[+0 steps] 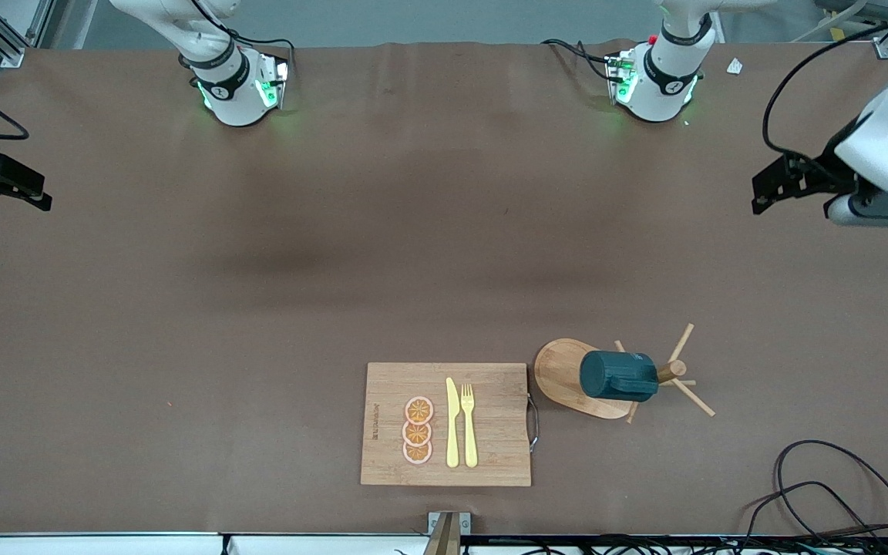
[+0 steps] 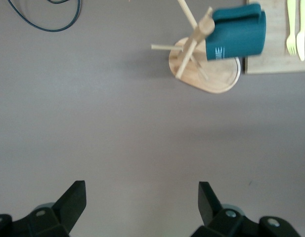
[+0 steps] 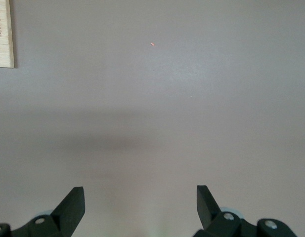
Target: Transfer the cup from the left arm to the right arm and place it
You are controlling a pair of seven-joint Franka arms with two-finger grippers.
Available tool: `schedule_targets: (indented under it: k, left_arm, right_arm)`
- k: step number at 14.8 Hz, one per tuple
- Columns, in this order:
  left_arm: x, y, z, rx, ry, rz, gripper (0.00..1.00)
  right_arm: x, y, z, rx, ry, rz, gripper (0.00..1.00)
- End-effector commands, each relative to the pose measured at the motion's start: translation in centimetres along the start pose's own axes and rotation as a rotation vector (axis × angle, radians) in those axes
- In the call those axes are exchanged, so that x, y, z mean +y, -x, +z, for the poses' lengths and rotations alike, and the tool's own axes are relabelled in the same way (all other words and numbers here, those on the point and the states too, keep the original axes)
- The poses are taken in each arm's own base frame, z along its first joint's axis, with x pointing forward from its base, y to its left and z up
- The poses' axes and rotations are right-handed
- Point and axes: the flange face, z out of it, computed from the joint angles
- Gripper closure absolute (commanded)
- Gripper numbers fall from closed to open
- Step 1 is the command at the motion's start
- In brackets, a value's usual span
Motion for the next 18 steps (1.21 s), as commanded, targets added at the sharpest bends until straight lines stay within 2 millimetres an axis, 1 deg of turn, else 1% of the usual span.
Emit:
schedule_targets:
  k: [1,2,4,6,9,10,11,13,16,18]
  left_arm:
    - [1.0,-3.4,1.0,0.014,0.056,-0.168,0.00]
    - [1.6,-4.4,2.0,0.015,0.064,-0.252,0.00]
    - [3.6,-5.9,3.4,0.037,0.084,-0.394,0.00]
    - [5.6,-6.7,4.8,0.047,0.099,-0.487,0.00]
    - [7.5,-7.7,6.9,0.039,0.117,-0.684,0.00]
    - [8.1,-8.0,7.2,0.042,0.145,-0.766,0.00]
    - [8.5,-8.3,7.7,0.028,0.177,-0.855,0.00]
    - [8.9,-9.3,9.2,-0.002,0.231,-1.006,0.00]
    - [9.2,-10.9,12.1,-0.047,0.288,-1.119,0.00]
    - [9.5,-11.7,13.0,-0.100,0.384,-1.212,0.00]
  right_arm:
    - [-0.3,0.0,-0.4,0.007,-0.022,0.005,0.00]
    - [0.0,0.0,-0.4,0.007,-0.022,0.006,0.00]
    - [0.2,0.0,-0.4,0.007,-0.023,0.006,0.00]
    - [0.0,0.0,-0.4,0.007,-0.022,0.005,0.00]
    - [-0.1,0.0,-0.4,0.007,-0.022,0.006,0.00]
    - [-0.1,0.0,-0.4,0.007,-0.022,0.006,0.00]
    - [-0.1,0.0,-0.4,0.007,-0.022,0.005,0.00]
    - [-0.1,0.0,-0.4,0.009,-0.022,0.005,0.00]
    - [0.0,0.0,-0.4,0.009,-0.022,0.005,0.00]
    - [-0.2,0.0,-0.4,0.009,-0.024,0.003,0.00]
